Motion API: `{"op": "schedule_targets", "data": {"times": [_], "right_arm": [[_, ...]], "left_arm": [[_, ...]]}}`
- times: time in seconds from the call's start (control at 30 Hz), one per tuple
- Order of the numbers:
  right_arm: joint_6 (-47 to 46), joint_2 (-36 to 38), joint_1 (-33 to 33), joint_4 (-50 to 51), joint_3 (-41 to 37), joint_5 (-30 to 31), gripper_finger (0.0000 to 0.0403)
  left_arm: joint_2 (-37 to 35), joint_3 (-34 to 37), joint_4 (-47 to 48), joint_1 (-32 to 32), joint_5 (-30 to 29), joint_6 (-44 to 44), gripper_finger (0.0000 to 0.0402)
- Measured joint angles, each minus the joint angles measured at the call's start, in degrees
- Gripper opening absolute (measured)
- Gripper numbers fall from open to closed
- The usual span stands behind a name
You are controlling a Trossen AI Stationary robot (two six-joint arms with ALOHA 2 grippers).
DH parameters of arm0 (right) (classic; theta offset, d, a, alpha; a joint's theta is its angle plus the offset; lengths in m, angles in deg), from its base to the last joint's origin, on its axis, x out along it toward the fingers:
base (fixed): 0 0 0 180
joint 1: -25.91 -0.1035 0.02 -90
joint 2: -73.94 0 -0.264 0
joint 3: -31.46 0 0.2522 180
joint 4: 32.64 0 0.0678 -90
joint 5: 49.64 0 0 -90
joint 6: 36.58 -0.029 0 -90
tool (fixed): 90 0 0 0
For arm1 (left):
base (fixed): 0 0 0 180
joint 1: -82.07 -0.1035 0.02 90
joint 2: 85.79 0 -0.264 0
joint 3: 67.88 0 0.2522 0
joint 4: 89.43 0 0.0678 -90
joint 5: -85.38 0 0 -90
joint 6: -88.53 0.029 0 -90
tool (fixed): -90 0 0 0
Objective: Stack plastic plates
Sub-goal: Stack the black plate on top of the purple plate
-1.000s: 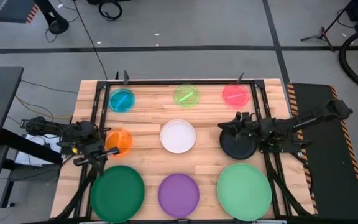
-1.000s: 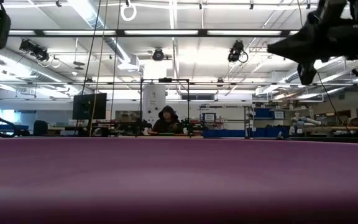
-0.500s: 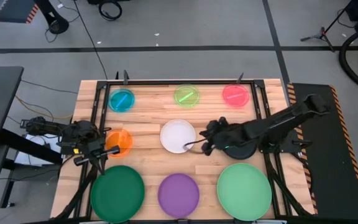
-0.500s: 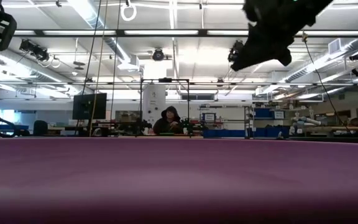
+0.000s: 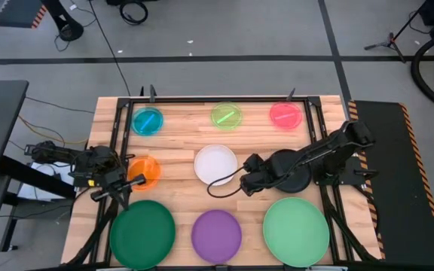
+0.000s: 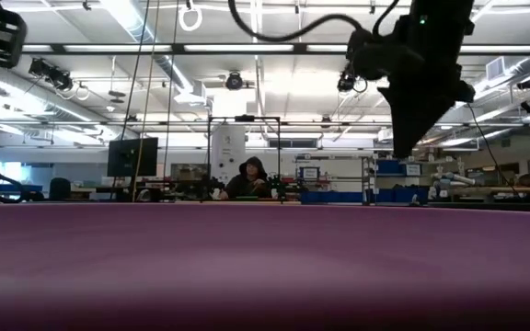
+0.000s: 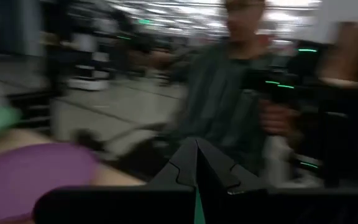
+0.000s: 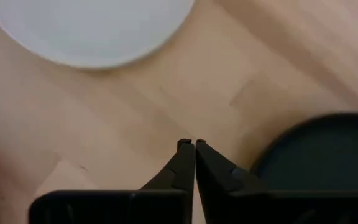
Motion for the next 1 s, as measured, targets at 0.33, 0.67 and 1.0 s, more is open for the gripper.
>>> {"op": "schedule_targets", "data": {"times": [0.33,0.67,1.0], "right_arm": [[-5.2,-1.6,0.4,-0.3,0.0,-3.8,0.0106],[-15.0,-2.0,-1.6,2.8,0.1,-1.4,0.0114],[-16.8,-4.6,1.7,12.0,0.0,-2.4,0.0113]], "left_arm": [[0.1,0.0,4.6,0.0,-44.2,6.2,0.0009],[0.1,0.0,4.2,0.0,-46.8,1.7,0.0009],[0.8,0.0,5.6,0.0,-47.0,0.0,0.0009]]}}
